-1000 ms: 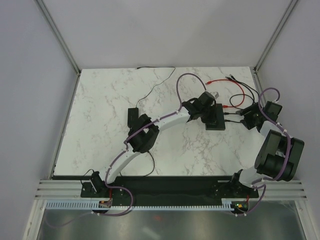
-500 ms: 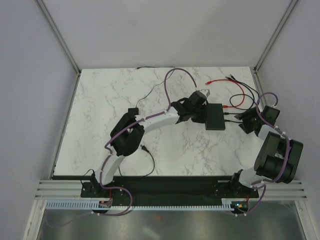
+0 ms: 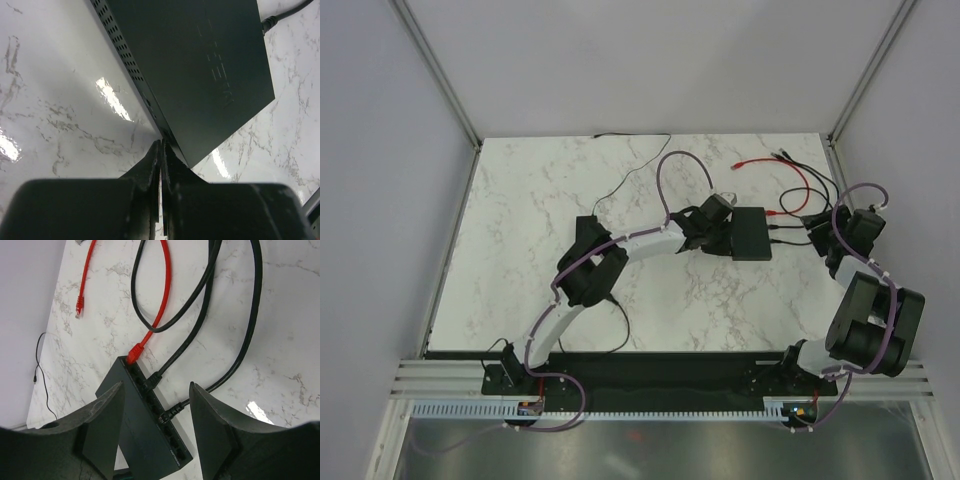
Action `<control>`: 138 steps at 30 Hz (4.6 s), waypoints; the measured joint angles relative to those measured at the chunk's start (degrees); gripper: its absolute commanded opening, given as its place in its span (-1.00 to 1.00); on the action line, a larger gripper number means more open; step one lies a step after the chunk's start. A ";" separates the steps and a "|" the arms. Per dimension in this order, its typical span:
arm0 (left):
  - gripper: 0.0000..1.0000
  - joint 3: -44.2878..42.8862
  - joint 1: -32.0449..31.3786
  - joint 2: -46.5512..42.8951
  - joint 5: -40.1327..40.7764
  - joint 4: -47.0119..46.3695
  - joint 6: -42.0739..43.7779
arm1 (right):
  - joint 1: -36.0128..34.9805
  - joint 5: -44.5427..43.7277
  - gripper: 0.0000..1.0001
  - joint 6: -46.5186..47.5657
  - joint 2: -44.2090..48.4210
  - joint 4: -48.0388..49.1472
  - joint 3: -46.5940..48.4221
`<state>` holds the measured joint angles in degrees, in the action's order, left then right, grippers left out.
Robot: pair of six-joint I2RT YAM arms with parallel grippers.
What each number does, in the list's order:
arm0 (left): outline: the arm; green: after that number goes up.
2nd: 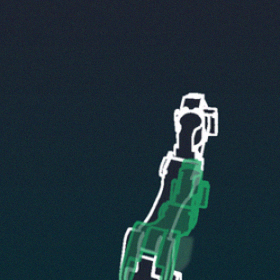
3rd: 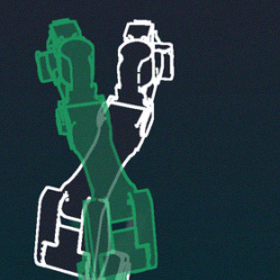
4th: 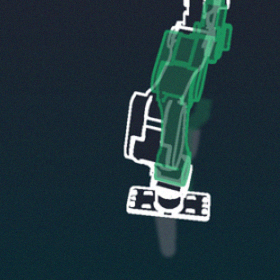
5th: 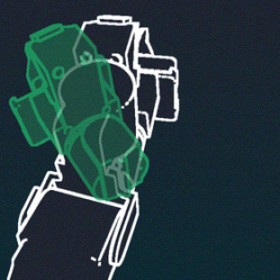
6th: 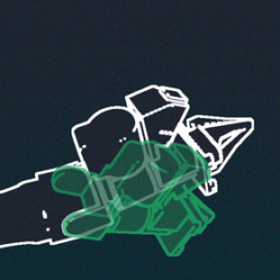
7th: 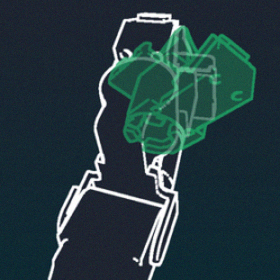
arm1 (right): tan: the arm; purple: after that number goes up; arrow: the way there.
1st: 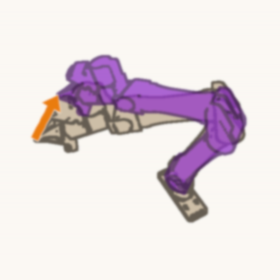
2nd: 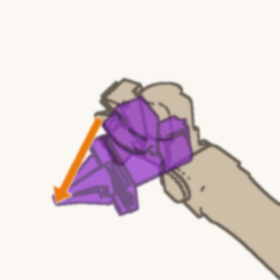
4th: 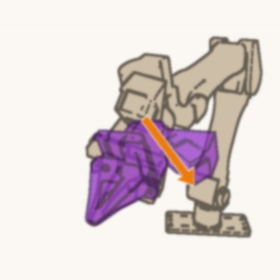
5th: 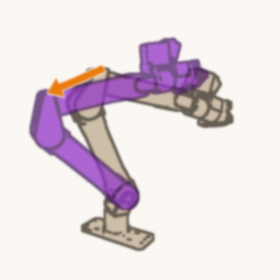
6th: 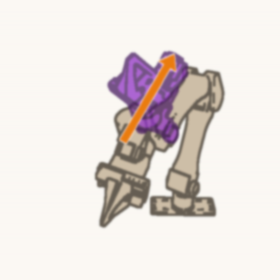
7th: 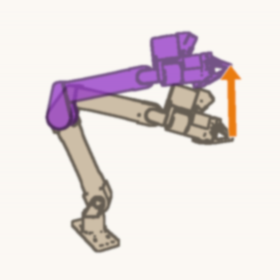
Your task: Pull the plug from the switch port
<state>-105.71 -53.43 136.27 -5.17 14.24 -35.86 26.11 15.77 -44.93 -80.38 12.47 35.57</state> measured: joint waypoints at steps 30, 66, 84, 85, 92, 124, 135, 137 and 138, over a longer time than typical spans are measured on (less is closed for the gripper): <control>-0.89 -1.33 -3.08 -2.91 2.08 -9.90 3.54 | 3.26 14.95 -0.07 -5.60 -19.08 23.80 -5.81; -0.81 -12.74 -0.94 11.61 -11.47 -17.88 3.69 | 1.60 17.99 -0.18 -5.90 -20.74 29.07 -8.22; -0.81 -11.39 -0.90 11.10 -11.34 -19.15 3.63 | 0.55 15.61 -0.14 -6.10 -18.51 26.03 -8.57; -0.81 -11.30 -0.90 11.04 -11.34 -19.19 3.63 | 0.44 15.15 -0.14 -6.01 -17.77 25.18 -8.83; -0.81 -11.10 -0.90 10.88 -11.26 -19.17 3.63 | 0.28 14.14 -0.14 -6.82 -16.70 24.20 -9.57; -0.81 -10.91 -0.79 10.82 -11.28 -19.26 3.58 | -1.84 11.34 -0.66 -7.34 -19.47 26.91 -8.61; -0.90 -7.02 -0.63 9.07 -9.73 -21.14 0.33 | -2.84 9.68 -1.00 -10.84 -20.39 31.04 -9.88; -0.94 -6.80 -0.57 9.03 -9.60 -21.29 -0.92 | -2.93 9.57 -1.00 -12.31 -21.14 33.31 -10.51; -0.94 -6.69 -0.57 8.96 -9.33 -21.29 -1.53 | -2.97 9.42 -1.00 -13.07 -21.57 34.75 -11.02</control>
<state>-112.40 -54.00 145.23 -14.50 -7.05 -37.39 23.14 25.19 -58.00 -101.95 47.22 24.56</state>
